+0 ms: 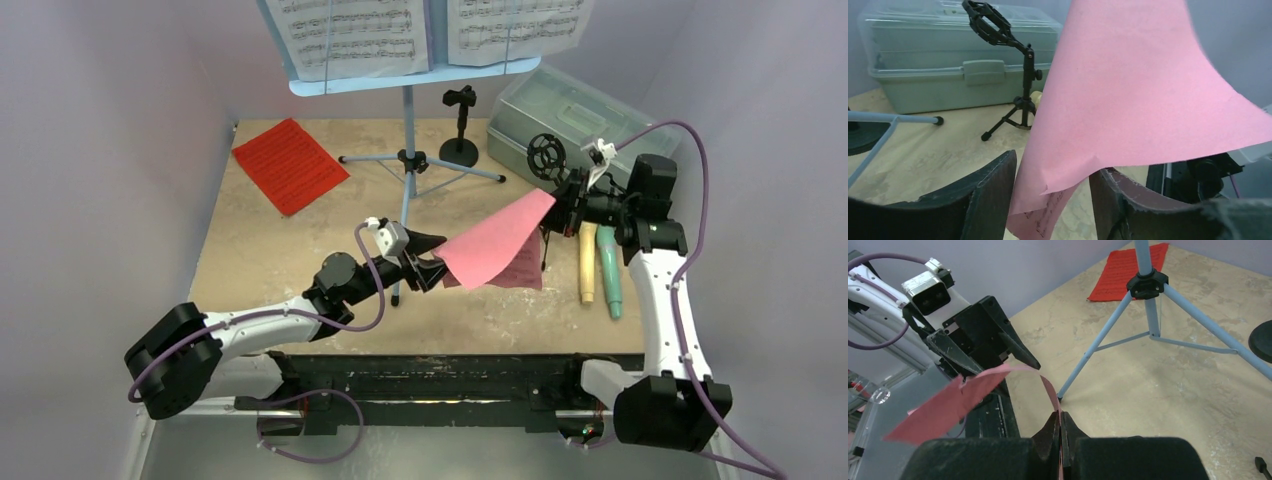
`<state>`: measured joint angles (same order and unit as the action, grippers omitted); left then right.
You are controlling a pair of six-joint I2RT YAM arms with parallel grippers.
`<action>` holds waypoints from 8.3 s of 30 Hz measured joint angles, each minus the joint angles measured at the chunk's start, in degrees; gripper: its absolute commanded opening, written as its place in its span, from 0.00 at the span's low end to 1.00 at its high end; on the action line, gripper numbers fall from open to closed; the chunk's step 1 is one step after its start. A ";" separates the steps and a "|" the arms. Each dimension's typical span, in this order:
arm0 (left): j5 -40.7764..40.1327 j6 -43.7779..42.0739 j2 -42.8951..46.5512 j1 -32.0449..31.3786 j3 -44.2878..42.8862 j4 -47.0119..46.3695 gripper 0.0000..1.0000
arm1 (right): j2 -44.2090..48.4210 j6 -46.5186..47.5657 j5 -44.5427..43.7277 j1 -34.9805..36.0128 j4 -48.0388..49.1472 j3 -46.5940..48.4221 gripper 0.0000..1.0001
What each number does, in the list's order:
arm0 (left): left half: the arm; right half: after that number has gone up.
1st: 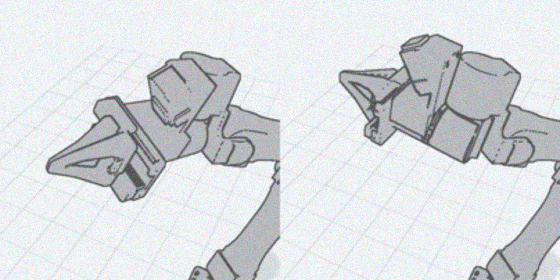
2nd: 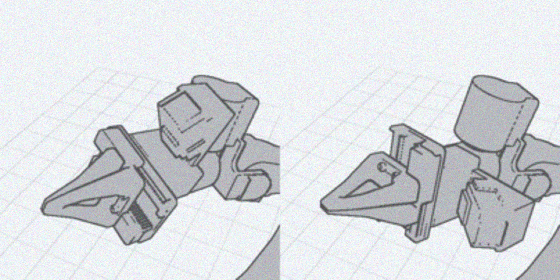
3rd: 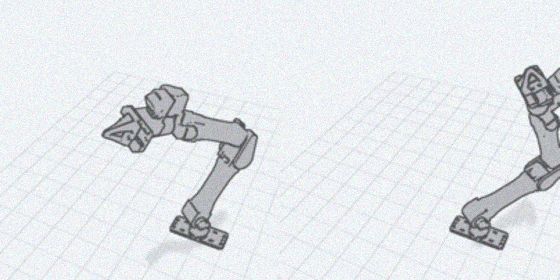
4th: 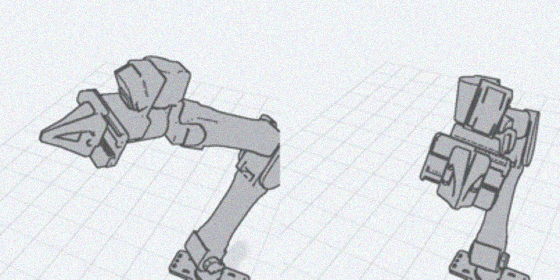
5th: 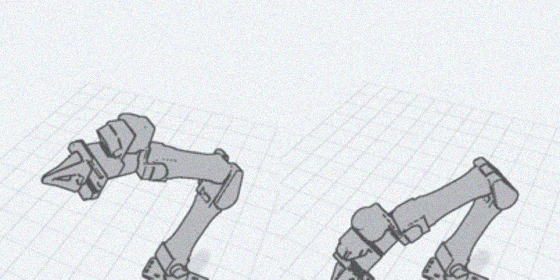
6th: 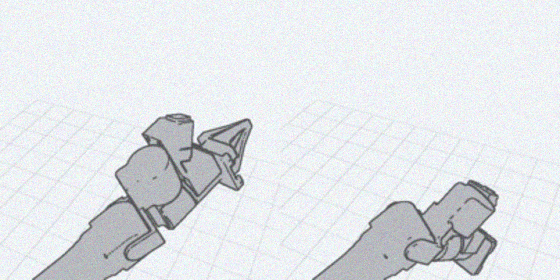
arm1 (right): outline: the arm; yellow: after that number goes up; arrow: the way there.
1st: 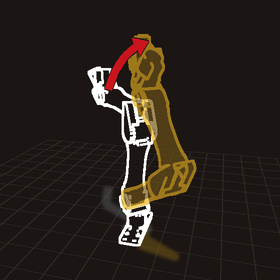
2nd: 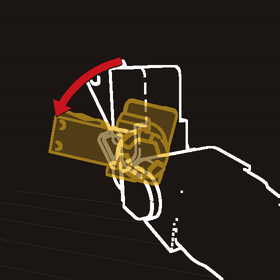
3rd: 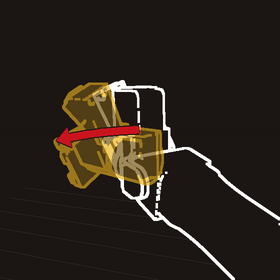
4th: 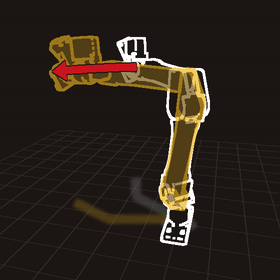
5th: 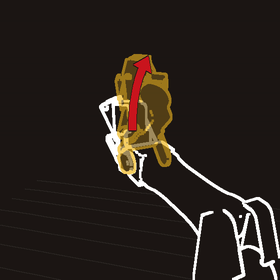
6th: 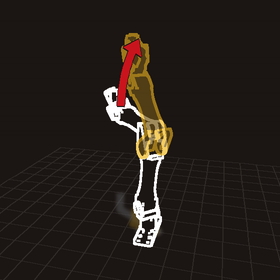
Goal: Pack up the instrument practice props
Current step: Pick up the sheet music from the music stand, then place the sheet music at the corner of the board, then pick up the sheet music from the music stand.
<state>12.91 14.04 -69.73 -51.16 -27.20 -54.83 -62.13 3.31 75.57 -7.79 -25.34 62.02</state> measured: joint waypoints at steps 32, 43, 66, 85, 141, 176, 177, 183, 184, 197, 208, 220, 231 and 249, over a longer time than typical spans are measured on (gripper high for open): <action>-19.32 17.38 20.83 14.23 -4.70 52.06 0.00 | 1.62 8.24 -2.27 1.25 7.26 -12.04 0.99; -33.62 13.40 11.69 27.08 -12.00 63.73 0.00 | 2.32 11.41 -4.48 0.98 5.86 -12.04 0.99; -28.15 4.28 -22.29 53.22 -31.80 44.94 0.00 | 2.67 12.96 -4.61 0.98 4.46 -12.04 0.99; -22.49 -2.93 -43.45 57.96 -52.74 49.55 0.00 | 2.64 14.38 -4.63 0.98 3.04 -12.04 0.99; -16.68 17.16 -38.42 64.46 -51.89 72.43 1.00 | 3.04 15.87 -5.64 1.03 2.62 -12.04 0.99; 12.24 9.94 8.15 55.91 -10.27 59.10 1.00 | 1.42 43.43 -8.28 -0.42 -20.46 -5.31 0.99; 12.46 9.66 8.20 55.76 -10.14 59.10 1.00 | 0.87 44.92 -8.90 -0.42 -22.43 -3.41 0.99; 13.79 6.97 10.32 54.40 -10.05 58.86 0.99 | -2.97 52.24 -11.23 -0.42 -31.74 10.62 0.99; 14.08 6.67 10.73 54.27 -10.05 58.73 0.99 | -3.43 52.70 -11.50 -0.42 -32.81 12.79 0.99; 15.47 5.88 12.17 53.66 -9.68 58.29 0.98 | -9.70 36.94 -11.15 -0.42 -26.67 35.60 0.99; 15.50 5.86 12.17 53.64 -9.64 58.29 0.98 | -20.17 2.23 -6.51 -0.42 -2.56 50.29 0.99; 15.52 5.84 12.09 53.64 -9.64 58.29 0.98 | -27.76 -14.99 -10.43 -2.91 10.56 69.29 0.99; 15.65 5.84 11.58 53.66 -9.64 58.29 0.98 | -32.98 -35.63 -16.15 -4.61 28.70 68.02 0.99; 16.52 5.86 10.80 53.64 -9.64 58.29 0.98 | -36.33 -61.00 -12.66 -4.59 55.25 58.73 0.60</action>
<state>29.43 19.90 -58.94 2.48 -36.84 3.46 -98.45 -57.69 62.92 -12.38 29.91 120.75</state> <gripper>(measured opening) 0.985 0.728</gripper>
